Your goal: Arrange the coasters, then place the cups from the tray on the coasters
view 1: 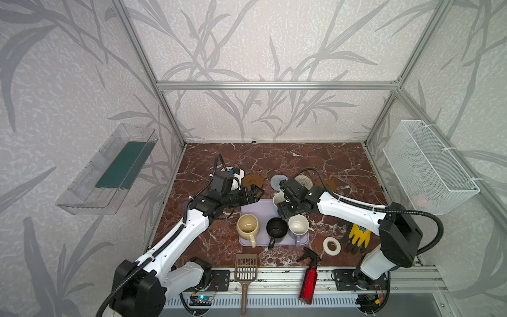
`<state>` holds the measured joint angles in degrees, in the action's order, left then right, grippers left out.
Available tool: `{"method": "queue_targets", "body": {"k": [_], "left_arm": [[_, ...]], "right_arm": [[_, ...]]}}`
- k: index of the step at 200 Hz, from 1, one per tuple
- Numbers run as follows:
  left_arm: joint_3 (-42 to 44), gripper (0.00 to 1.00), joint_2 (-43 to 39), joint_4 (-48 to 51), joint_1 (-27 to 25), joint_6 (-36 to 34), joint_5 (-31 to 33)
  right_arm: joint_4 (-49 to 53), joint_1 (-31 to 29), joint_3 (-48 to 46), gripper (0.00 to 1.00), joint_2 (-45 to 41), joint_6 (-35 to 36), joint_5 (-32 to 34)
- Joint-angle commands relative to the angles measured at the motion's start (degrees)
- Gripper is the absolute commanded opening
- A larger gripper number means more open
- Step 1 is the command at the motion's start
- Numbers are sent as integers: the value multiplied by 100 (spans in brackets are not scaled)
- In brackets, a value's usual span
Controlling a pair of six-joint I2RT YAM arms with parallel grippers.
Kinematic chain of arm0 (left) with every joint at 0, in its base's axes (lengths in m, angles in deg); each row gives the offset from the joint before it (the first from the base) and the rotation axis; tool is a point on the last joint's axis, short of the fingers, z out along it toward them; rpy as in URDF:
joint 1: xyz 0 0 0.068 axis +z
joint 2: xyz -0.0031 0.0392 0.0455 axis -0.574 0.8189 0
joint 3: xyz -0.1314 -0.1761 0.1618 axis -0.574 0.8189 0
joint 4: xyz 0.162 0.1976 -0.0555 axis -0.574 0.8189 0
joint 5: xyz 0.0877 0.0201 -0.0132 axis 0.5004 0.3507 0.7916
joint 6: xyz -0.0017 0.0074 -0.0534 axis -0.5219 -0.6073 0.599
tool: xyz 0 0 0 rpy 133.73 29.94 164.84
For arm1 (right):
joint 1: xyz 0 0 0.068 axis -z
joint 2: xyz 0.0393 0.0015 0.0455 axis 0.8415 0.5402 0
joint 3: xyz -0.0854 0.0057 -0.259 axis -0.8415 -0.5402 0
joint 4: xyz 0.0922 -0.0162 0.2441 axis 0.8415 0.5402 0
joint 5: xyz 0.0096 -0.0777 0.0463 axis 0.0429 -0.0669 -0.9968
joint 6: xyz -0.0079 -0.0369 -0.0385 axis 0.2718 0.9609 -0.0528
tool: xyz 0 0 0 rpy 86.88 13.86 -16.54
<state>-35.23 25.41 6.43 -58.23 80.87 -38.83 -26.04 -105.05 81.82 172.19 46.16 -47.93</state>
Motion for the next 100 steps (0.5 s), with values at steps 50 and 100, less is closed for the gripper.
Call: {"method": "queue_targets", "body": {"k": [50,100], "left_arm": [[85,99,48,-190,-26,64,106],[123,99,61,-237,-22,91,96]], "right_arm": [[-48,-13,-46,62,186,-60,173],[-193,-15,-140,56,189,-96,190]]}}
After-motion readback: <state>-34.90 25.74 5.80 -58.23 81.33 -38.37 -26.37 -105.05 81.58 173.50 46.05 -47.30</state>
